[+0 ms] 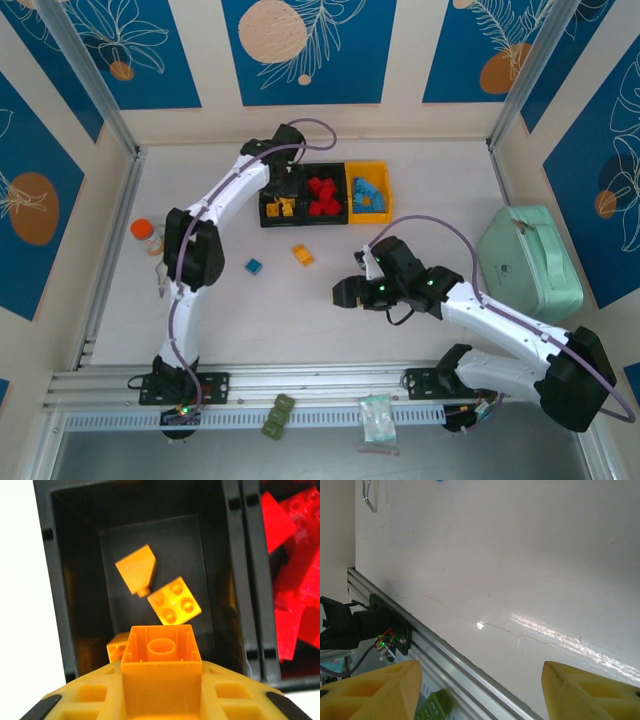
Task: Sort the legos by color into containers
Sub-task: Place the lego in the container, then pick up the lego from the center of the table.
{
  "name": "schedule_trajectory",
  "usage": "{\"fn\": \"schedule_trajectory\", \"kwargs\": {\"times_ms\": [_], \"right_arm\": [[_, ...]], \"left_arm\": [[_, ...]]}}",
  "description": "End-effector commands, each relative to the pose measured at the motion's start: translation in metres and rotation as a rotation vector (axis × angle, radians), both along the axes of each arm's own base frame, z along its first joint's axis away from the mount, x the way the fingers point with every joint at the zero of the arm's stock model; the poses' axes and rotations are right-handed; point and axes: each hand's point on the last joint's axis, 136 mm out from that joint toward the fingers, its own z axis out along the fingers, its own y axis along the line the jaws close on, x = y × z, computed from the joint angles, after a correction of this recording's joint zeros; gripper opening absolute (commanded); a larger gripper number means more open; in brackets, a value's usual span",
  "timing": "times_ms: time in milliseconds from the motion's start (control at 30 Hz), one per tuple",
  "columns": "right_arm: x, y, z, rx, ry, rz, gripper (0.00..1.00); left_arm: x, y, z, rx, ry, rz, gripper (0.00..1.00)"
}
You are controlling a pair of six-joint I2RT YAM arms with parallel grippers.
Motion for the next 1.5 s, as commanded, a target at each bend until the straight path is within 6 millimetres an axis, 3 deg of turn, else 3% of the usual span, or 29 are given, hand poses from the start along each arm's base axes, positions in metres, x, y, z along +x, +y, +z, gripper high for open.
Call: {"fn": "schedule_trajectory", "kwargs": {"times_ms": [0, 200, 400, 567, 733, 833, 967, 1200, 1467], "right_arm": [[-0.001, 0.0, -0.005, -0.017, 0.018, -0.003, 0.64], [0.002, 0.001, -0.008, -0.037, 0.027, -0.004, 0.64], [0.004, 0.0, -0.008, -0.046, 0.033, -0.003, 0.64], [0.004, 0.0, -0.008, -0.049, 0.034, -0.003, 0.64], [0.005, 0.002, -0.005, -0.036, 0.026, 0.001, 0.64], [0.006, 0.004, -0.002, -0.027, 0.016, 0.007, 0.64], [0.007, 0.006, 0.004, -0.02, -0.011, 0.01, 0.64], [0.008, -0.004, 0.014, -0.044, -0.075, -0.013, 0.66], [0.016, -0.029, 0.025, -0.123, -0.191, -0.077, 0.74]], "left_arm": [[0.017, 0.005, 0.0, -0.035, 0.003, 0.02, 0.26], [0.046, -0.001, -0.01, -0.126, -0.018, 0.045, 0.28], [0.061, -0.008, -0.022, -0.197, -0.025, 0.061, 0.31], [0.062, -0.015, -0.023, -0.245, -0.018, 0.071, 0.44], [0.052, -0.014, -0.005, -0.242, -0.016, 0.07, 0.53], [0.038, -0.013, 0.014, -0.244, -0.017, 0.057, 0.53], [0.002, -0.014, 0.037, -0.251, -0.027, 0.015, 0.53], [-0.072, -0.002, 0.038, -0.261, 0.003, -0.001, 0.55], [-0.13, -0.006, 0.025, -0.3, 0.025, 0.06, 0.59]]}}
